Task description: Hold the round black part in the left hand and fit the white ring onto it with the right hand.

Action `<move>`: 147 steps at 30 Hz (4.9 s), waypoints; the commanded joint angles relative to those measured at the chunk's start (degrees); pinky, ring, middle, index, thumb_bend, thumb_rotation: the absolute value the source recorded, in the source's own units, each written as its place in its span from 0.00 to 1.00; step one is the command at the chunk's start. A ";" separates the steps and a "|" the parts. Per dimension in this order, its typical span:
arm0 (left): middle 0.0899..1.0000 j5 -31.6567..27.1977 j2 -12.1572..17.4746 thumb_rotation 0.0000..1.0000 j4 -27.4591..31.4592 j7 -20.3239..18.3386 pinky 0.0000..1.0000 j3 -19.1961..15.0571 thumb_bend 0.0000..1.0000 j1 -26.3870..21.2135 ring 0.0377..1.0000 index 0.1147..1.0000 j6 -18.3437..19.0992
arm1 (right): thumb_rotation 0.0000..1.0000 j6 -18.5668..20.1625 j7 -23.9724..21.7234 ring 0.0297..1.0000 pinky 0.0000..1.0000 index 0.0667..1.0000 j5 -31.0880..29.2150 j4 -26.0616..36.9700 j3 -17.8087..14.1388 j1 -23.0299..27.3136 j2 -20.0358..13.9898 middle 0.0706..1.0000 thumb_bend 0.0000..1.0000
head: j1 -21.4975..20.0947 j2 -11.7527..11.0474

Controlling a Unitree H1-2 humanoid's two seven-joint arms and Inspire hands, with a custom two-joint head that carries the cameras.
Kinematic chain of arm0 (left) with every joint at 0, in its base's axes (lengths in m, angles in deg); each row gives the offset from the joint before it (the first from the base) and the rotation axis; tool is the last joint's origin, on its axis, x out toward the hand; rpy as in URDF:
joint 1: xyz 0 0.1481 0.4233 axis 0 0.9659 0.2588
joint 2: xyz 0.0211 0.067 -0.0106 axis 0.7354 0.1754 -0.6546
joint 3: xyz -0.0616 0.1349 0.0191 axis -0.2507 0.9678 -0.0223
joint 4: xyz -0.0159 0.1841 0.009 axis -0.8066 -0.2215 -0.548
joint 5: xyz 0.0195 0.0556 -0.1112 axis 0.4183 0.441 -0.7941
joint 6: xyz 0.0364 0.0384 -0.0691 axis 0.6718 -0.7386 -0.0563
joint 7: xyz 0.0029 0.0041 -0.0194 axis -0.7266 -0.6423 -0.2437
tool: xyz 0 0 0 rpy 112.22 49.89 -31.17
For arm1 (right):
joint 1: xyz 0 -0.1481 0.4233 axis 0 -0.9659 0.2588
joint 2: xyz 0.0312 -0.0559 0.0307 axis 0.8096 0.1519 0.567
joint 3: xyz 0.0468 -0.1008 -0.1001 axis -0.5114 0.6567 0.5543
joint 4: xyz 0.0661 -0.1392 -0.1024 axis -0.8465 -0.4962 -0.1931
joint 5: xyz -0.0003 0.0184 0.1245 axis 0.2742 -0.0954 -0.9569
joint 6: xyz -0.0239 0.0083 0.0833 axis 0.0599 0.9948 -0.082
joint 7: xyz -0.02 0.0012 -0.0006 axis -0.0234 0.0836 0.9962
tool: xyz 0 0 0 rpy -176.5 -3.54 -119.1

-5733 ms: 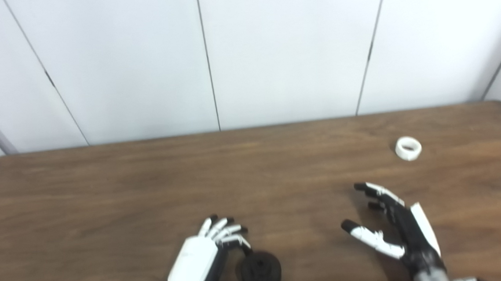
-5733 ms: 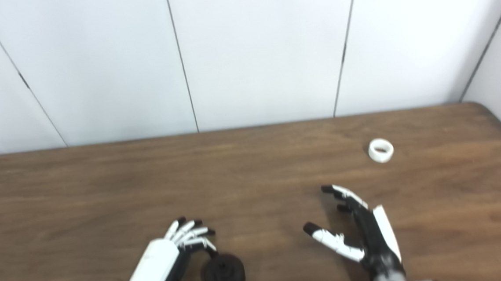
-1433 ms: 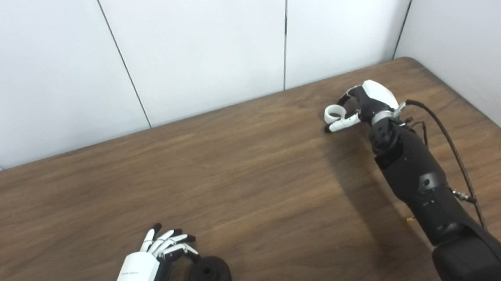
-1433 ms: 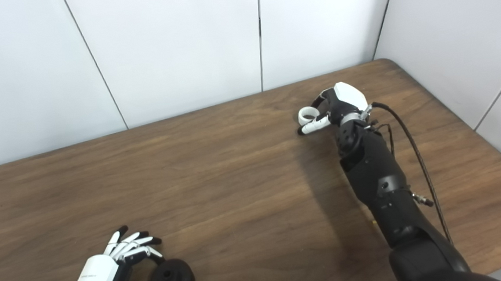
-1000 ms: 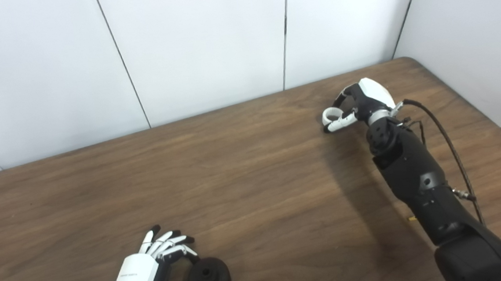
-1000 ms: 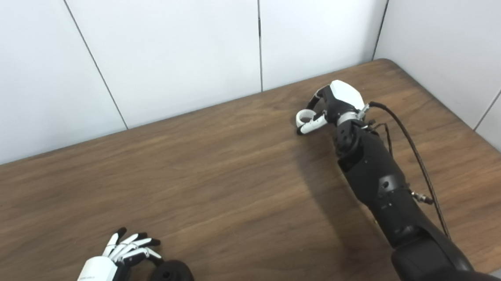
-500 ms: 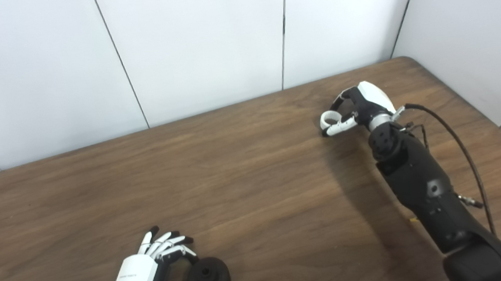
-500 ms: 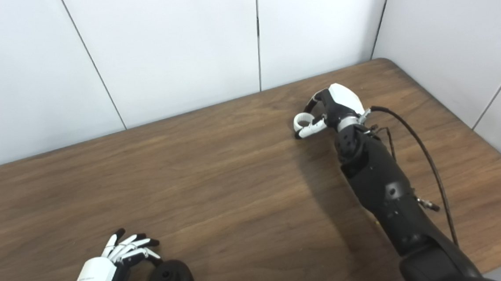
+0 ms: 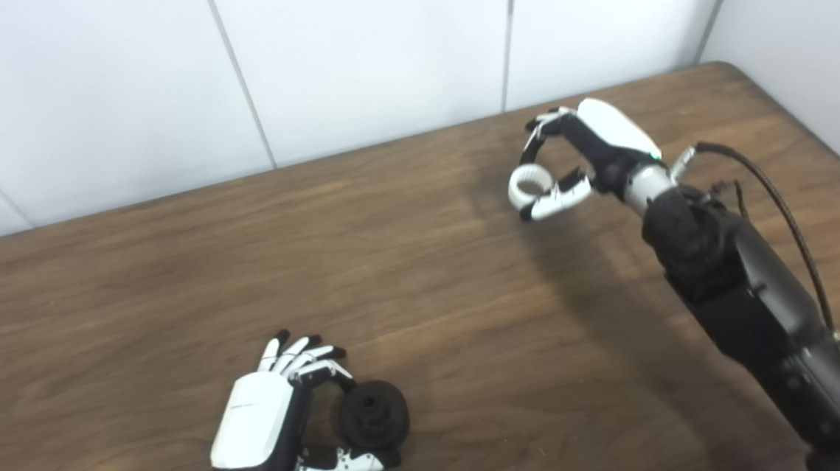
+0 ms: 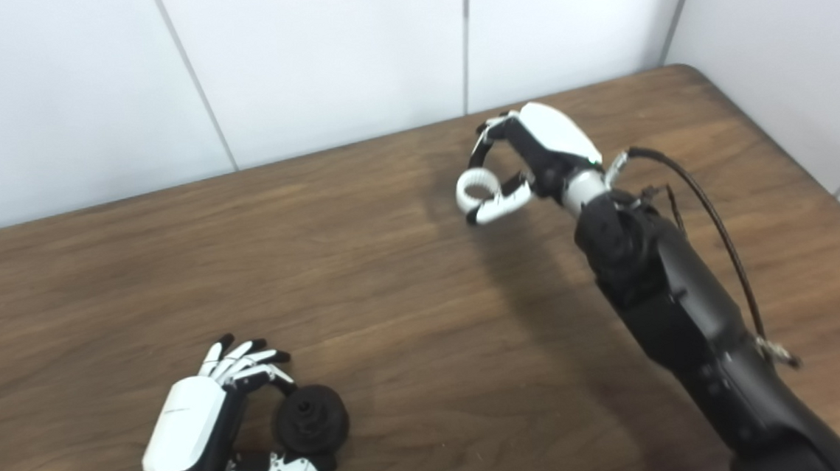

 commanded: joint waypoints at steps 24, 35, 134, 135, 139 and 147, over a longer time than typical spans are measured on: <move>0.77 7.00 -3.25 0.06 0.08 -2.35 1.00 4.98 0.52 -1.87 0.90 0.42 5.72 | 0.14 -0.58 -13.33 1.00 1.00 0.45 1.66 23.50 6.89 -8.89 6.35 0.88 0.52 | 8.93 3.35; 0.76 7.07 -3.43 0.06 0.55 -3.26 1.00 5.25 0.52 -2.38 0.91 0.42 6.59 | 0.14 -2.30 -15.16 1.00 1.00 0.45 3.01 23.79 10.82 -8.01 9.16 0.88 0.52 | 9.45 5.07; 0.75 8.35 -4.84 0.05 3.50 -6.13 1.00 5.67 0.52 -2.67 0.90 0.42 8.11 | 0.14 -5.02 -16.14 1.00 1.00 0.45 8.49 16.47 12.81 -6.49 13.44 0.88 0.52 | 9.56 8.10; 0.76 8.40 -4.83 0.05 3.51 -6.15 1.00 5.68 0.52 -2.69 0.90 0.42 8.10 | 0.14 -5.06 -16.12 1.00 1.00 0.45 8.51 16.41 12.83 -6.50 13.43 0.88 0.52 | 9.56 8.10; 0.75 8.74 -4.77 0.06 3.41 -6.00 1.00 5.76 0.52 -2.81 0.90 0.42 7.98 | 0.14 -4.98 -16.18 1.00 1.00 0.45 8.76 16.26 12.97 -6.58 13.47 0.88 0.52 | 9.56 8.10; 0.75 8.76 -4.76 0.06 3.49 -6.15 1.00 5.77 0.52 -2.87 0.90 0.42 8.07 | 0.14 -5.35 -16.02 1.00 1.00 0.45 8.75 16.03 13.20 -6.83 13.48 0.87 0.52 | 9.48 8.52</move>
